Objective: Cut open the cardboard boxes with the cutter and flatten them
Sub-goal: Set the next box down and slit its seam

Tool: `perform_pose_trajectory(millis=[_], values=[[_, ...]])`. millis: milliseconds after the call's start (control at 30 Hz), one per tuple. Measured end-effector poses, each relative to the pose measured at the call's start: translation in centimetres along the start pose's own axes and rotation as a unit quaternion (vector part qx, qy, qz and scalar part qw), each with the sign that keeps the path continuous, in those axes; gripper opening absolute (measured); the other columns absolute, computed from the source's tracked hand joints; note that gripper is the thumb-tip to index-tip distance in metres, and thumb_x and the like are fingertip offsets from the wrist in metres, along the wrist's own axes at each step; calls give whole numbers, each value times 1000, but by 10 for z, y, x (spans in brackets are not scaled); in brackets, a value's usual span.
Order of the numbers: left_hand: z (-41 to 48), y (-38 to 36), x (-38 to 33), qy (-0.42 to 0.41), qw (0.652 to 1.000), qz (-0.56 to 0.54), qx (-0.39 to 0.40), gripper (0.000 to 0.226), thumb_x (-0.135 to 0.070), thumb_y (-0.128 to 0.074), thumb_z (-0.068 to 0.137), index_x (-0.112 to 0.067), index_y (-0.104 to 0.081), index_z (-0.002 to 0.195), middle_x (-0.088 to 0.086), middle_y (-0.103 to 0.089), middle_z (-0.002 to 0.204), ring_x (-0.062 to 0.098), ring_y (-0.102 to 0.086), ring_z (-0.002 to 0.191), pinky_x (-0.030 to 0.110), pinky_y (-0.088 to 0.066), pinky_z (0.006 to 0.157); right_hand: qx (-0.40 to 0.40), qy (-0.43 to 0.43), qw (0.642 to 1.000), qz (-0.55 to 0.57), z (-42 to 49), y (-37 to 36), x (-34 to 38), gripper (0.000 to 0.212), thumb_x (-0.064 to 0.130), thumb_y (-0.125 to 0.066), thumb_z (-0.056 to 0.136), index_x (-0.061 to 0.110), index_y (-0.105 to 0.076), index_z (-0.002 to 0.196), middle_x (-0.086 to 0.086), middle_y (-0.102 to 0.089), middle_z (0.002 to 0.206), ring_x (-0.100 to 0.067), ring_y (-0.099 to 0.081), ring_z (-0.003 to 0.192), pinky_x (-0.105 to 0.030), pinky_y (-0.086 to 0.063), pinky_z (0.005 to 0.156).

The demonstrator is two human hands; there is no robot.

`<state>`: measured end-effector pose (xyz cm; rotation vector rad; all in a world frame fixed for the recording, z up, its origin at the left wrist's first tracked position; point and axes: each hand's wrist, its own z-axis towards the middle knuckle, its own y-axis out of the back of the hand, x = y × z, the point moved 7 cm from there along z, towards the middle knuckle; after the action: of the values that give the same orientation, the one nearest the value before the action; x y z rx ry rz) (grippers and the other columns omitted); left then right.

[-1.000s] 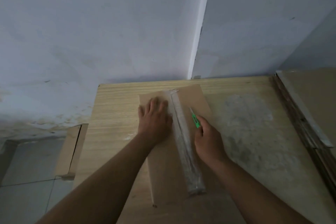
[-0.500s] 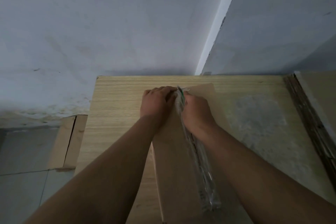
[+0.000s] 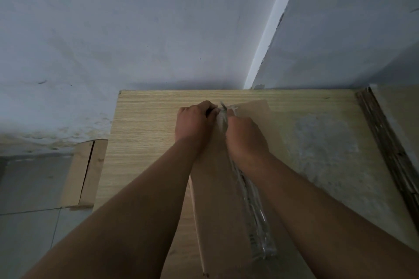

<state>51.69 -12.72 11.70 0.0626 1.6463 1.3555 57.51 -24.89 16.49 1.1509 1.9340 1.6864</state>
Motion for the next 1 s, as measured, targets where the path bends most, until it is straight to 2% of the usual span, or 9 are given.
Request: perform_pose_trajectory(millis=[267, 400, 567, 633, 700, 767, 867, 933, 1000], values=[[0, 0, 0, 9, 1000, -4, 16, 20, -37, -58, 102, -27, -74, 107, -5, -78, 104, 24, -69, 95, 45, -49, 98, 31, -37, 999, 20, -42, -16, -23, 51, 18, -23, 106, 23, -22, 157, -18, -57, 122, -36, -58, 105, -41, -47, 87], [-1, 3, -2, 20, 1000, 2, 17, 20, -38, -57, 102, -28, -74, 105, -7, -77, 102, 22, -67, 93, 44, -50, 97, 39, -11, 999, -7, -69, -26, -23, 54, 19, -27, 106, 24, -14, 159, -18, -56, 120, -37, -60, 107, -40, -47, 86], [-1, 2, -2, 4, 1000, 7, 12, 20, -39, -56, 102, -29, -73, 105, -8, -77, 102, 22, -67, 93, 45, -49, 98, 90, -13, 995, 40, -86, -33, -31, 58, 9, -32, 100, 19, -23, 156, -21, -60, 112, -39, -61, 96, -38, -45, 76], [-1, -1, -2, -11, 1000, 16, 20, 24, -38, -54, 104, -28, -71, 117, -4, -76, 112, 23, -67, 103, 44, -47, 103, 76, -20, 996, 32, -87, -29, -31, 53, 12, -30, 103, 20, -26, 156, -20, -61, 117, -38, -62, 102, -39, -48, 80], [-7, -8, -2, -45, 996, 63, 45, 41, -36, -50, 105, -23, -57, 144, 3, -63, 143, 23, -54, 134, 41, -34, 117, 61, -32, 998, 4, -81, -23, -32, 48, 15, -31, 104, 19, -33, 152, -18, -60, 124, -37, -61, 111, -40, -50, 87], [-25, -14, -3, -92, 987, 110, 72, 55, -36, -45, 106, -19, -38, 158, 5, -36, 165, 21, -27, 155, 41, -16, 127, 57, -24, 998, -4, -73, -20, -32, 42, 9, -39, 99, 15, -51, 139, -16, -63, 117, -37, -63, 109, -38, -52, 85], [-73, -19, -3, -144, 972, 156, 104, 62, -45, -29, 107, -18, -27, 163, 4, -13, 172, 20, -4, 160, 44, -3, 130, 61, -31, 998, 13, -59, -15, -37, 29, 4, -48, 90, 10, -68, 110, -12, -68, 98, -36, -67, 99, -32, -51, 77], [-109, -20, -5, -142, 968, 163, 129, 72, -53, -14, 102, -17, -16, 165, 3, -4, 173, 20, 4, 159, 44, 3, 129, 77, -29, 997, 8, -49, -11, -35, 16, 1, -50, 87, 7, -65, 84, -6, -58, 77, -34, -66, 87, -28, -46, 69], [-140, -24, -9, -135, 961, 187, 153, 78, -58, -6, 99, -16, -4, 165, 4, 6, 172, 20, 13, 158, 45, 9, 128, 96, -21, 995, -18, -43, -4, -28, 21, -1, -53, 86, 8, -52, 68, -6, -49, 70, -32, -62, 80, -26, -41, 62]])
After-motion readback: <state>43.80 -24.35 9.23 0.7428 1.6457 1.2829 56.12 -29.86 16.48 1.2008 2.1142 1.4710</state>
